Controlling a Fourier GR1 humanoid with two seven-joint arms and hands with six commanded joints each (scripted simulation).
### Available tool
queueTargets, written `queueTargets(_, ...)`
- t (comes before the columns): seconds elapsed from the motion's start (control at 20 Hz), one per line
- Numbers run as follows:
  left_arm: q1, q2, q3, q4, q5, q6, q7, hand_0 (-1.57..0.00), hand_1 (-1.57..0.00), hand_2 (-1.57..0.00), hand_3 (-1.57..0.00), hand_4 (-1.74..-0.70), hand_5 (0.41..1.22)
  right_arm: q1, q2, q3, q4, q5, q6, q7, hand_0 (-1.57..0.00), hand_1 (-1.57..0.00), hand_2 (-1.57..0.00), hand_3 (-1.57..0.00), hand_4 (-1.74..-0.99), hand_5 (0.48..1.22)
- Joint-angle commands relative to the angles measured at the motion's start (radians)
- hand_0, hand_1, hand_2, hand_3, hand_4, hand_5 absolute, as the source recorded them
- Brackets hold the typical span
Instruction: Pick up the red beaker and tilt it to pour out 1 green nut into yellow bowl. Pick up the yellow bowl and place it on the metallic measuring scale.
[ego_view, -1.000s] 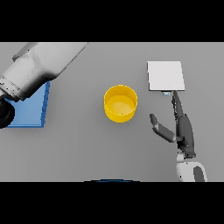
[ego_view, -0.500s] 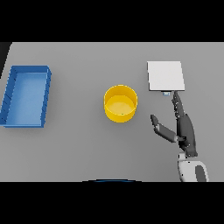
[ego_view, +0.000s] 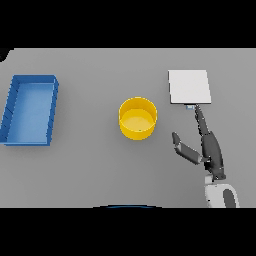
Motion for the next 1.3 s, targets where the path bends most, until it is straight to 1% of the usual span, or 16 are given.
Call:
queueTargets(0.0,0.052,0.014,-0.003,-0.053,0.011,0.028,0.029,-1.57,-1.57,-1.57,-1.45,-1.74,1.221,-0.01,-0.001,0.0,0.001,0.003,-0.001,0.015,0.0,0.0,0.0,0.0,-1.206,0.653)
queueTargets(0.1,0.142,0.028,-0.008,-0.135,0.039,0.08,0.061,-1.57,-1.57,-1.57,-1.45,-1.74,1.221,-0.015,-0.004,-0.004,0.002,-0.001,0.001,0.022,0.0,0.0,0.0,0.0,-1.21,0.66)
queueTargets(0.15,0.188,0.035,-0.015,-0.182,0.047,0.108,0.077,-1.57,-1.57,-1.57,-1.45,-1.74,1.221,-0.002,-0.006,-0.001,-0.002,0.0,0.003,0.006,0.0,0.0,0.0,0.0,-1.215,0.664)
queueTargets(0.25,0.241,0.021,-0.028,-0.208,0.069,0.147,0.103,-1.57,-1.57,-1.57,-1.45,-1.74,1.221,-0.019,0.005,-0.001,0.016,-0.003,-0.001,0.014,0.0,0.0,0.0,0.0,-1.218,0.664)
queueTargets(0.4,0.3,0.032,-0.039,-0.258,0.085,0.195,0.115,-1.57,-1.57,-1.57,-1.51,-1.74,1.221,-0.013,-0.007,-0.006,0.008,-0.008,0.006,0.006,0.0,0.0,0.0,0.0,-1.217,0.666)
queueTargets(0.5,0.311,0.022,-0.054,-0.255,0.094,0.214,0.121,-1.57,-1.57,-1.57,-1.53,-1.74,1.166,-0.013,-0.009,-0.004,0.009,0.001,0.002,0.001,0.0,0.0,0.0,0.0,-1.214,0.666)
queueTargets(0.55,0.314,0.019,-0.064,-0.245,0.101,0.223,0.123,-1.57,-1.57,-1.57,-1.54,-1.74,1.117,-0.003,-0.005,0.002,0.013,0.006,0.001,-0.013,0.0,0.0,0.0,0.0,-1.207,0.665)
queueTargets(0.65,0.327,0.039,-0.093,-0.235,0.108,0.232,0.123,-1.57,-1.57,-1.57,-1.55,-1.74,0.967,0.009,-0.002,0.007,-0.008,0.006,0.001,-0.022,0.0,0.0,0.0,0.0,-1.205,0.664)
queueTargets(0.7,0.329,0.045,-0.112,-0.242,0.111,0.224,0.122,-1.57,-1.57,-1.57,-1.55,-1.67,0.908,0.01,-0.002,0.009,-0.003,0.012,-0.002,-0.031,0.0,0.0,0.0,0.0,-1.202,0.667)
queueTargets(0.75,0.331,0.058,-0.127,-0.25,0.129,0.193,0.123,-1.57,-1.57,-1.57,-1.5,-1.53,0.865,0.013,0.0,0.011,-0.008,0.017,-0.005,-0.011,0.0,0.0,0.0,0.0,-1.197,0.664)
queueTargets(0.8,0.346,0.065,-0.137,-0.277,0.141,0.164,0.121,-1.56,-1.45,-1.43,-1.36,-1.37,0.83,0.024,0.003,0.013,-0.01,0.013,-0.003,-0.018,0.0,0.0,0.0,0.0,-1.192,0.663)
queueTargets(0.85,0.347,0.082,-0.133,-0.301,0.179,0.111,0.117,-1.46,-1.18,-1.19,-1.13,-1.23,0.803,0.012,0.007,0.011,-0.002,0.012,-0.006,-0.003,0.0,0.0,0.0,0.0,-1.188,0.663)
queueTargets(0.9,0.351,0.105,-0.129,-0.319,0.217,0.06,0.124,-1.17,-0.94,-0.96,-0.9,-1.12,0.778,0.005,0.003,0.007,-0.002,0.01,-0.005,0.001,0.0,0.0,0.0,0.0,-1.187,0.664)
queueTargets(1.0,0.35,0.123,-0.141,-0.324,0.237,0.019,0.124,-0.75,-0.6,-0.61,-0.58,-0.97,0.74,0.014,-0.01,0.0,-0.012,0.006,-0.003,-0.014,0.0,0.0,0.0,0.0,-1.181,0.665)
queueTargets(1.1,0.349,0.134,-0.146,-0.337,0.26,-0.031,0.117,-0.48,-0.39,-0.39,-0.37,-0.88,0.71,0.021,-0.006,0.008,-0.01,0.015,-0.005,-0.018,0.0,0.0,0.0,0.0,-1.184,0.667)
queueTargets(1.25,0.347,0.133,-0.142,-0.342,0.279,-0.051,0.108,-0.24,-0.2,-0.2,-0.19,-0.82,0.684,0.022,0.0,0.012,-0.022,0.017,-0.006,-0.002,0.0,0.0,0.0,0.0,-1.187,0.666)
